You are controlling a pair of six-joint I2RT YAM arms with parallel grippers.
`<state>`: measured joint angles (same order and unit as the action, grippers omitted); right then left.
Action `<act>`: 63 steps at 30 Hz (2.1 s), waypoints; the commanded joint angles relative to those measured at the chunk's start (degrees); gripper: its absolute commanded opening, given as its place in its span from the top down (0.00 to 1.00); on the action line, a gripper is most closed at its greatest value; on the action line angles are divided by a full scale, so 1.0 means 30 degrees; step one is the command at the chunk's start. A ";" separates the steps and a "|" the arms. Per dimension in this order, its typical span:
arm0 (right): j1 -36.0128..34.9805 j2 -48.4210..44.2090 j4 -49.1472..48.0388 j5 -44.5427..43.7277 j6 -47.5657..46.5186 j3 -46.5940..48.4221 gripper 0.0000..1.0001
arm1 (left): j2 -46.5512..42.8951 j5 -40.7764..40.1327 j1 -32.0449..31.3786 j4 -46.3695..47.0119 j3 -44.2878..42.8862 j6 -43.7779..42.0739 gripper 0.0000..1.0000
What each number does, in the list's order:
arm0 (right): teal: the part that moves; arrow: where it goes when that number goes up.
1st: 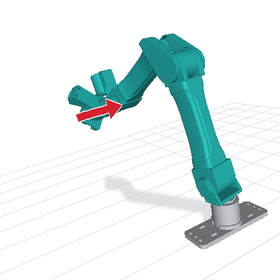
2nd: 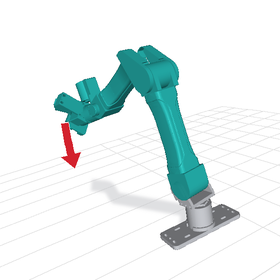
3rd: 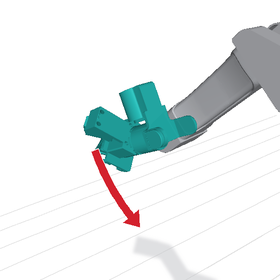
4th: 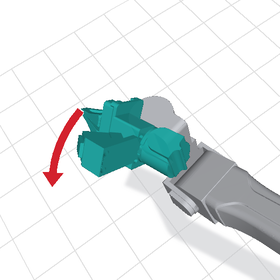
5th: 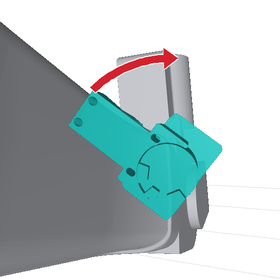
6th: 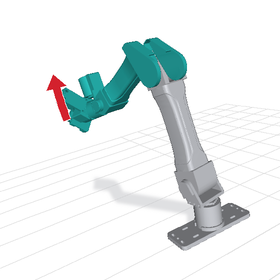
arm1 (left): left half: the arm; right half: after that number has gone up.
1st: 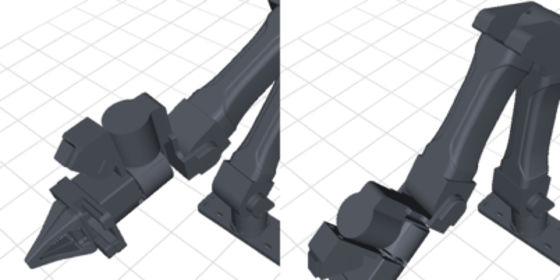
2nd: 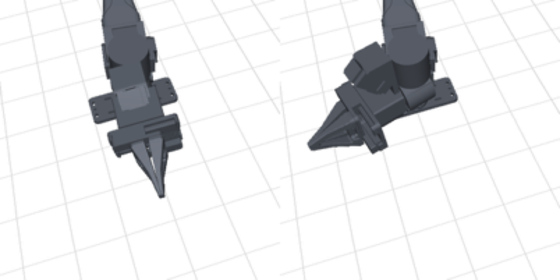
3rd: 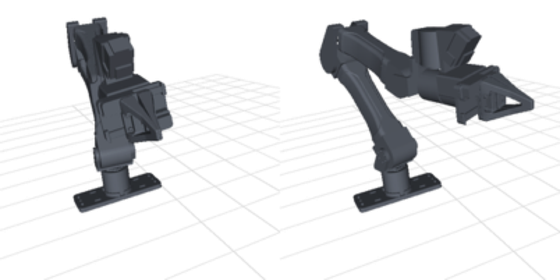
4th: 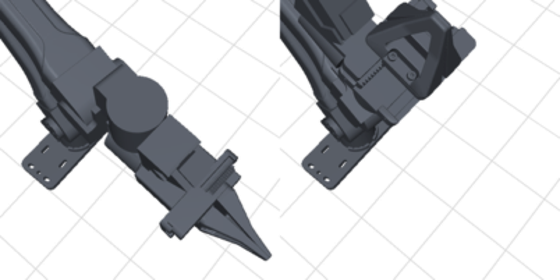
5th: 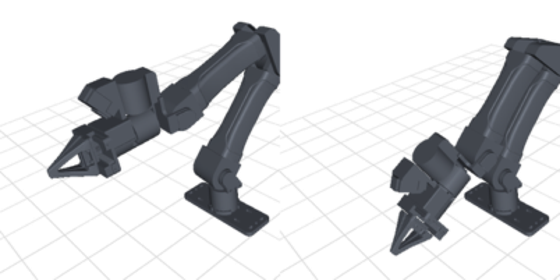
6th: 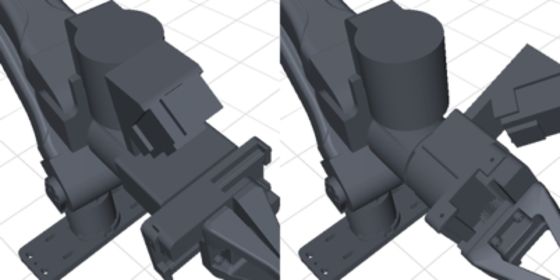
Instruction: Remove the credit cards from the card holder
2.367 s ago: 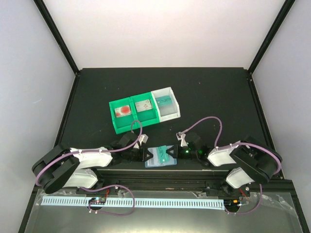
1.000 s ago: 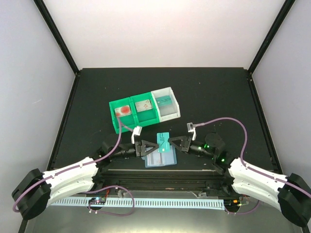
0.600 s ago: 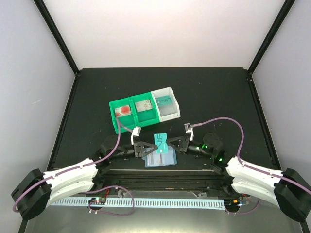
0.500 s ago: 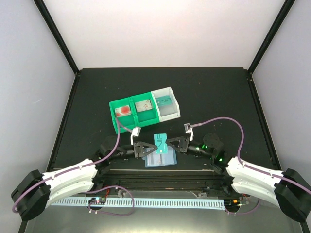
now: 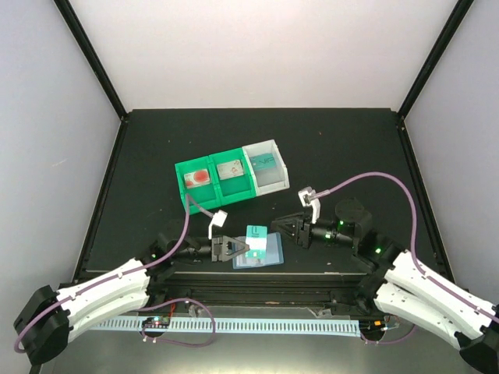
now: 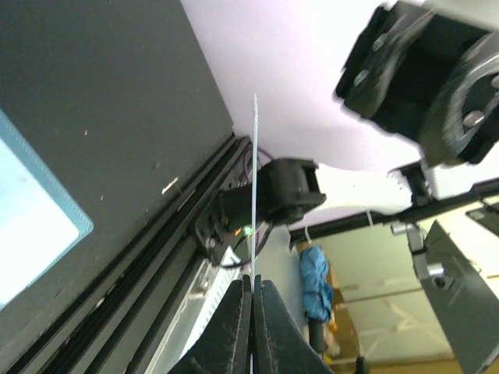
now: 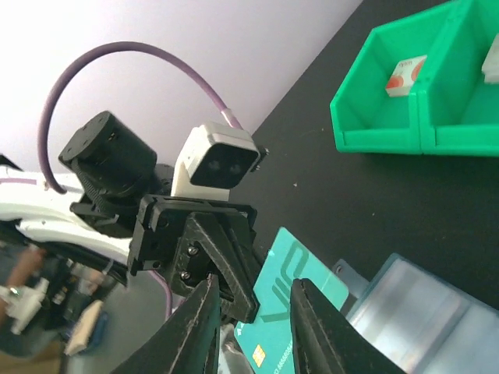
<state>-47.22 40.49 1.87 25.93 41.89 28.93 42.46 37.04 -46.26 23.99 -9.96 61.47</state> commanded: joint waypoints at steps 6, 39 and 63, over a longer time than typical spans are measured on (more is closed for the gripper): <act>0.0056 0.0930 0.9533 0.2219 -0.7334 0.4913 0.68 | -0.2179 0.3472 -0.0107 -0.5447 -0.1169 -0.2556 0.99; 0.0042 0.6531 0.4830 0.9869 -0.6928 0.3286 0.80 | -0.3205 0.5555 -0.0195 -0.7352 -0.2277 -0.3995 0.98; 0.2317 0.4112 0.6040 0.0339 -0.5131 0.4564 0.99 | -0.5492 -0.5572 -0.0166 -1.6058 -0.5034 -0.5931 0.01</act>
<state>-42.28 53.15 19.29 39.05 24.23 39.33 27.29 30.96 -46.59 -17.28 -23.64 44.82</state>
